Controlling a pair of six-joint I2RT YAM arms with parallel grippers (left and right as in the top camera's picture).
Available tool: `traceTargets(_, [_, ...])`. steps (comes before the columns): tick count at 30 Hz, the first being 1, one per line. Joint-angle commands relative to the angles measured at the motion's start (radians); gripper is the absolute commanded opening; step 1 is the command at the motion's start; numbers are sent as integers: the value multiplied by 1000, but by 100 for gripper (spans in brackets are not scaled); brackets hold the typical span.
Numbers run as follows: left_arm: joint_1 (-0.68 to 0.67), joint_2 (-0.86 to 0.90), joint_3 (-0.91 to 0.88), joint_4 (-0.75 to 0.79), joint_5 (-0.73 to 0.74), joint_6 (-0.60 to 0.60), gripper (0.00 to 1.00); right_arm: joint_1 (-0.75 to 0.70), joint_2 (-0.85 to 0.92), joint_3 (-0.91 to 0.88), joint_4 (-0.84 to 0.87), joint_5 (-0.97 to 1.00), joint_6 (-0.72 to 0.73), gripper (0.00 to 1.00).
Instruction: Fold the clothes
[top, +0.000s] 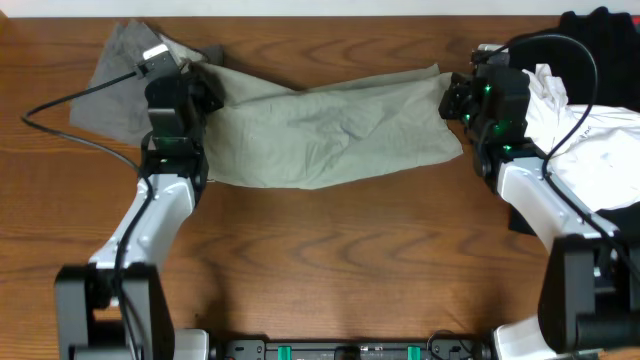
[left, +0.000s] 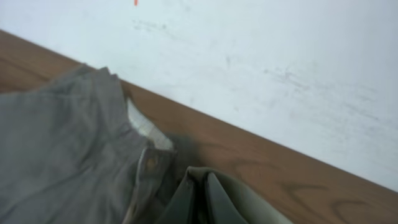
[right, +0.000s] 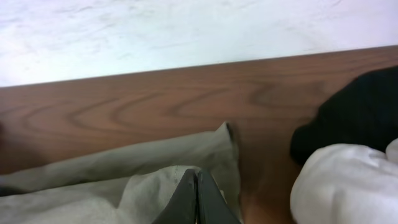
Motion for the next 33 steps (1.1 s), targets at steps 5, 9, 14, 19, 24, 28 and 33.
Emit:
traceTargets(5, [6, 152, 14, 178, -34, 6, 7, -23, 149, 14, 182, 18, -8, 1])
traceTargets(9, [6, 196, 14, 229, -34, 7, 98, -23, 217, 14, 310, 19, 3, 99])
traceTargets(14, [6, 166, 14, 188, -34, 40, 98, -24, 204, 21, 293, -8, 15, 99])
traceTargets(19, [6, 56, 14, -6, -31, 40, 98, -24, 129, 28, 139, -87, 14, 99])
traceTargets(24, [6, -16, 14, -195, 61, 119, 98, -22, 75, 36, -21, -107, -52, 99])
traceTargets(28, [6, -21, 14, -315, 105, 127, 98, -23, 76, 59, -134, -106, -134, 99])
traceTargets(33, [5, -21, 14, -450, 160, 127, 98, -31, 76, 89, -263, -106, -233, 99])
